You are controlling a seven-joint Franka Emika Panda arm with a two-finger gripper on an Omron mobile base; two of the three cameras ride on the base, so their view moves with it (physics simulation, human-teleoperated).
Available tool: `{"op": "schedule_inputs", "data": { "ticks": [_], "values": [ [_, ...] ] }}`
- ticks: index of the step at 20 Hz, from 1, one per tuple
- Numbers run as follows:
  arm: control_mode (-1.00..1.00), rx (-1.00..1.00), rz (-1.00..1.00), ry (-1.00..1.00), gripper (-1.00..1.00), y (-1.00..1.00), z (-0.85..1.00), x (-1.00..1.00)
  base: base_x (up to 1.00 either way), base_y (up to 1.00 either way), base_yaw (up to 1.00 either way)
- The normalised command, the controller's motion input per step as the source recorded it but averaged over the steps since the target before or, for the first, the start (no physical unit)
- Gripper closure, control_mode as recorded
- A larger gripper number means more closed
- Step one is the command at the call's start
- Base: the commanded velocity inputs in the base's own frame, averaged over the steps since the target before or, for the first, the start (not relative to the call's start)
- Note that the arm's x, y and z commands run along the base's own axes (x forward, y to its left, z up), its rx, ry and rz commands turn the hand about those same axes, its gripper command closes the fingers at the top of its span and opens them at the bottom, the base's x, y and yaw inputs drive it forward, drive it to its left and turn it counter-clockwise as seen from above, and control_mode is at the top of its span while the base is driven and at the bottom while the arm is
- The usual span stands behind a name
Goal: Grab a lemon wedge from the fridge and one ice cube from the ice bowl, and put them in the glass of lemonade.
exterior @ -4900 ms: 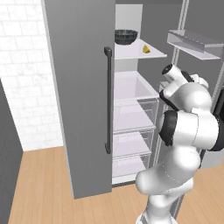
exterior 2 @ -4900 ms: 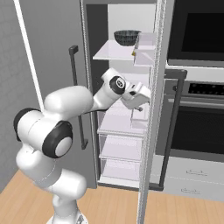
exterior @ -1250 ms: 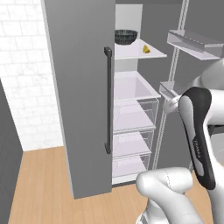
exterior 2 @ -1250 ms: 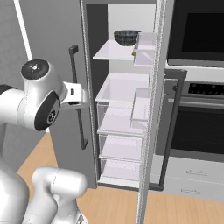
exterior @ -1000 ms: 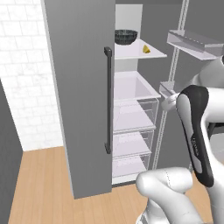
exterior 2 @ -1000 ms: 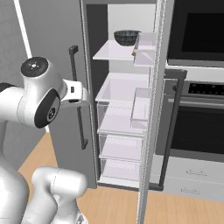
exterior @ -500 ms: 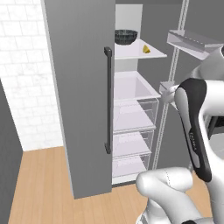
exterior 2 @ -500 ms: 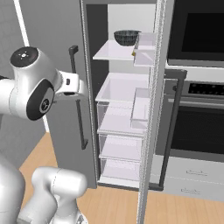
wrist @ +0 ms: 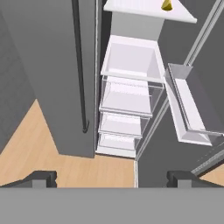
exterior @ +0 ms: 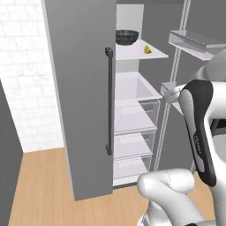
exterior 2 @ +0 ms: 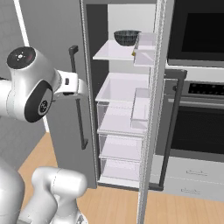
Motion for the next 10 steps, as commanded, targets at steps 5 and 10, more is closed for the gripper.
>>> {"op": "schedule_inputs", "data": {
  "ticks": [5, 10],
  "values": [
    [1.0, 0.0, 0.0, 0.0, -1.0, 0.0, 0.0, 0.0, 0.79, 0.08, -0.03],
    [1.0, 0.0, 0.0, 0.0, -1.0, 0.0, 0.0, 0.0, 0.98, 0.0, -0.1]
  ]
}}
